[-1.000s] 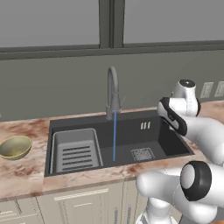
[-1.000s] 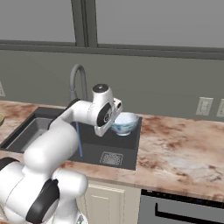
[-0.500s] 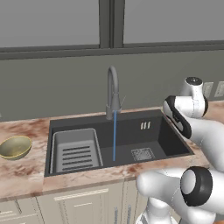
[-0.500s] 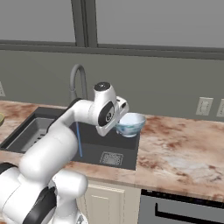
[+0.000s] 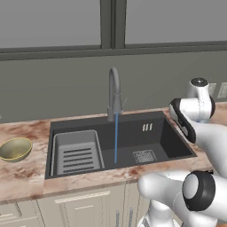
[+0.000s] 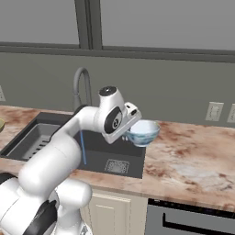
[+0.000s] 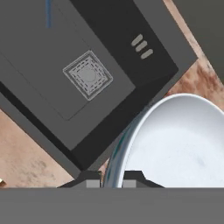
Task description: Rinse each bowl for a few seconds and place them down in the sink or on the counter.
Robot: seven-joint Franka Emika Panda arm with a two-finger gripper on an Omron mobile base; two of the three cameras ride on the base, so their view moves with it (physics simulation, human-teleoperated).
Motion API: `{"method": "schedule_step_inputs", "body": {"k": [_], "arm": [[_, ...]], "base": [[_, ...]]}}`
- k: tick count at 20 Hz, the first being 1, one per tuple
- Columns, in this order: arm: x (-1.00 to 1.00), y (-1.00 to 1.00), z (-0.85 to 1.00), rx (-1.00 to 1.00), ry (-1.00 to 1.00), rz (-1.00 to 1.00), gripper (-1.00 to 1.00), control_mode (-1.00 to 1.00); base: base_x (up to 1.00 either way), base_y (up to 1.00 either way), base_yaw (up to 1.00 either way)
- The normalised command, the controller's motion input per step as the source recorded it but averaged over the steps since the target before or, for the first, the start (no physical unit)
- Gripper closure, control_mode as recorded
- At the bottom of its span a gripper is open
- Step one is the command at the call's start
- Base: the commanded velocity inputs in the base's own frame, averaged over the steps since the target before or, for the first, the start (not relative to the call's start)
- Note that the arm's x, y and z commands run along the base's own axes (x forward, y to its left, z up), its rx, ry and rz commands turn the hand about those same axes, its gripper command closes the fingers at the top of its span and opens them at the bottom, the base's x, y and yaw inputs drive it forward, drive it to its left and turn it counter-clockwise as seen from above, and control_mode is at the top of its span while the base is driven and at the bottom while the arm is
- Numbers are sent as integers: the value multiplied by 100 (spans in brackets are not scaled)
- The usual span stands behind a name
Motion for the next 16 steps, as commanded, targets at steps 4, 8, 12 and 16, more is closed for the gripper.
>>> {"method": "schedule_step_inputs", "body": {"k": [4,8,12,16], "arm": [[-3,-18,-7,0,0,-12,100,-100],[0,-16,-7,0,0,-10,100,-100],[0,-14,-12,0,1,-7,100,-100],[3,-12,-13,0,2,-5,100,-100]], "base": [[0,0,0],[0,0,0],[0,0,0],[0,0,0]]}}
